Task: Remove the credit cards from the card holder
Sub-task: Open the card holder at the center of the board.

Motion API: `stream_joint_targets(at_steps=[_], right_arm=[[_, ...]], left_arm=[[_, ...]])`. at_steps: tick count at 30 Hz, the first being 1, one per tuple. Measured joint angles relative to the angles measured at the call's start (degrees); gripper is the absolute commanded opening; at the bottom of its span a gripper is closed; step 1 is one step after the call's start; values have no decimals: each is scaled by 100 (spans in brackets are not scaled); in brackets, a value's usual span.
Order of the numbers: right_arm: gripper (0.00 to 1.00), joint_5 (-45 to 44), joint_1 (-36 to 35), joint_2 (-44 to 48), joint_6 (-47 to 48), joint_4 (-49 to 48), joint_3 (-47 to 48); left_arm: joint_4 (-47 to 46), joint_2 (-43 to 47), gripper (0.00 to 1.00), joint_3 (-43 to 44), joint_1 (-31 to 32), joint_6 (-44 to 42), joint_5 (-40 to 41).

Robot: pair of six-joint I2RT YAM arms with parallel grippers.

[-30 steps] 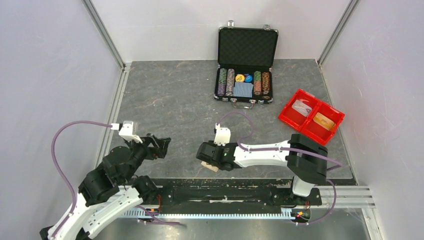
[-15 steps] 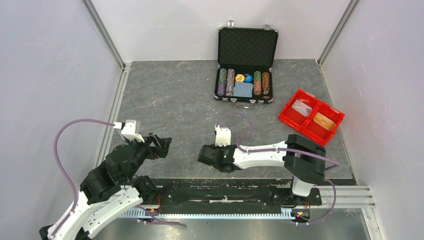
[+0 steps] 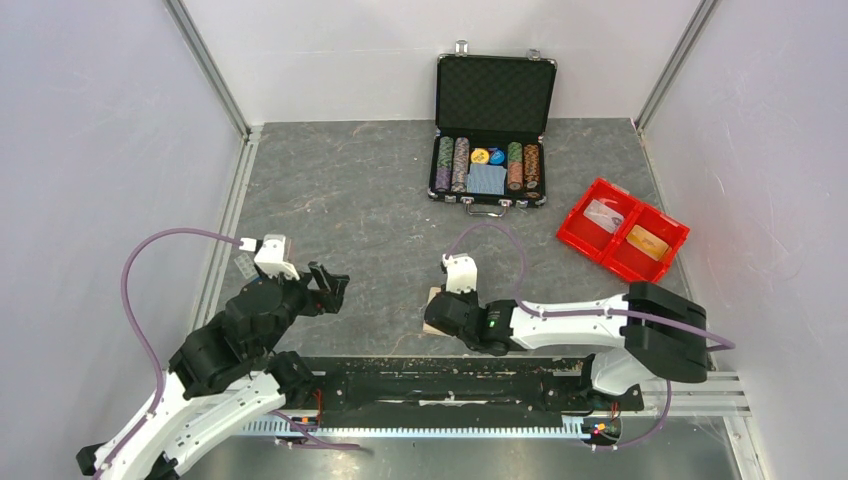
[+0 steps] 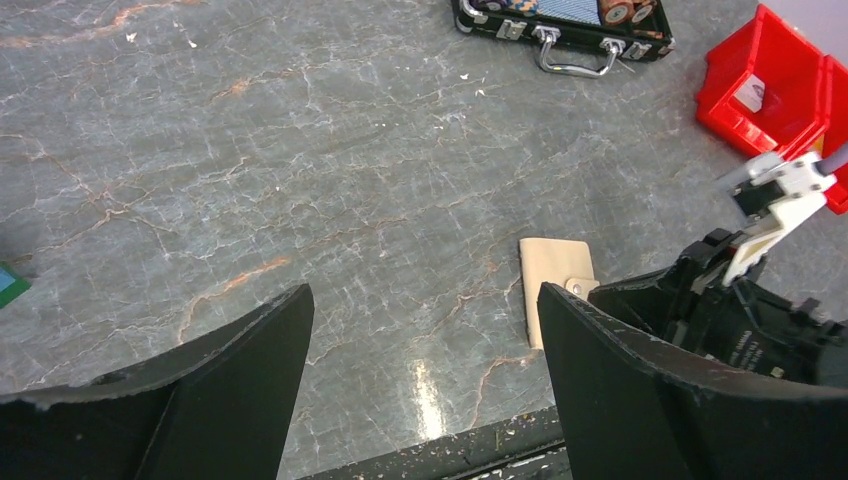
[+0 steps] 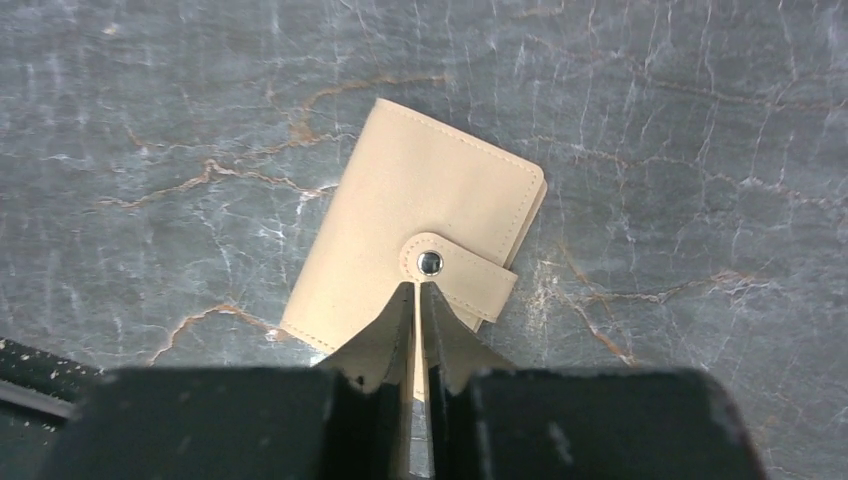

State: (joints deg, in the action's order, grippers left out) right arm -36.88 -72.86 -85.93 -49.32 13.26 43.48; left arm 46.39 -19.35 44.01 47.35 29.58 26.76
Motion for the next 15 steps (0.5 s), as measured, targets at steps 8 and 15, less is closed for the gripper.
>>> stream_joint_targets(at_steps=[8, 15], right_arm=[[36, -142, 2, 50, 96, 260, 472], [38, -330, 31, -616, -179, 811, 1182]], left_arm=[[2, -149, 89, -7, 0, 0, -31], [4, -140, 89, -7, 0, 0, -31]])
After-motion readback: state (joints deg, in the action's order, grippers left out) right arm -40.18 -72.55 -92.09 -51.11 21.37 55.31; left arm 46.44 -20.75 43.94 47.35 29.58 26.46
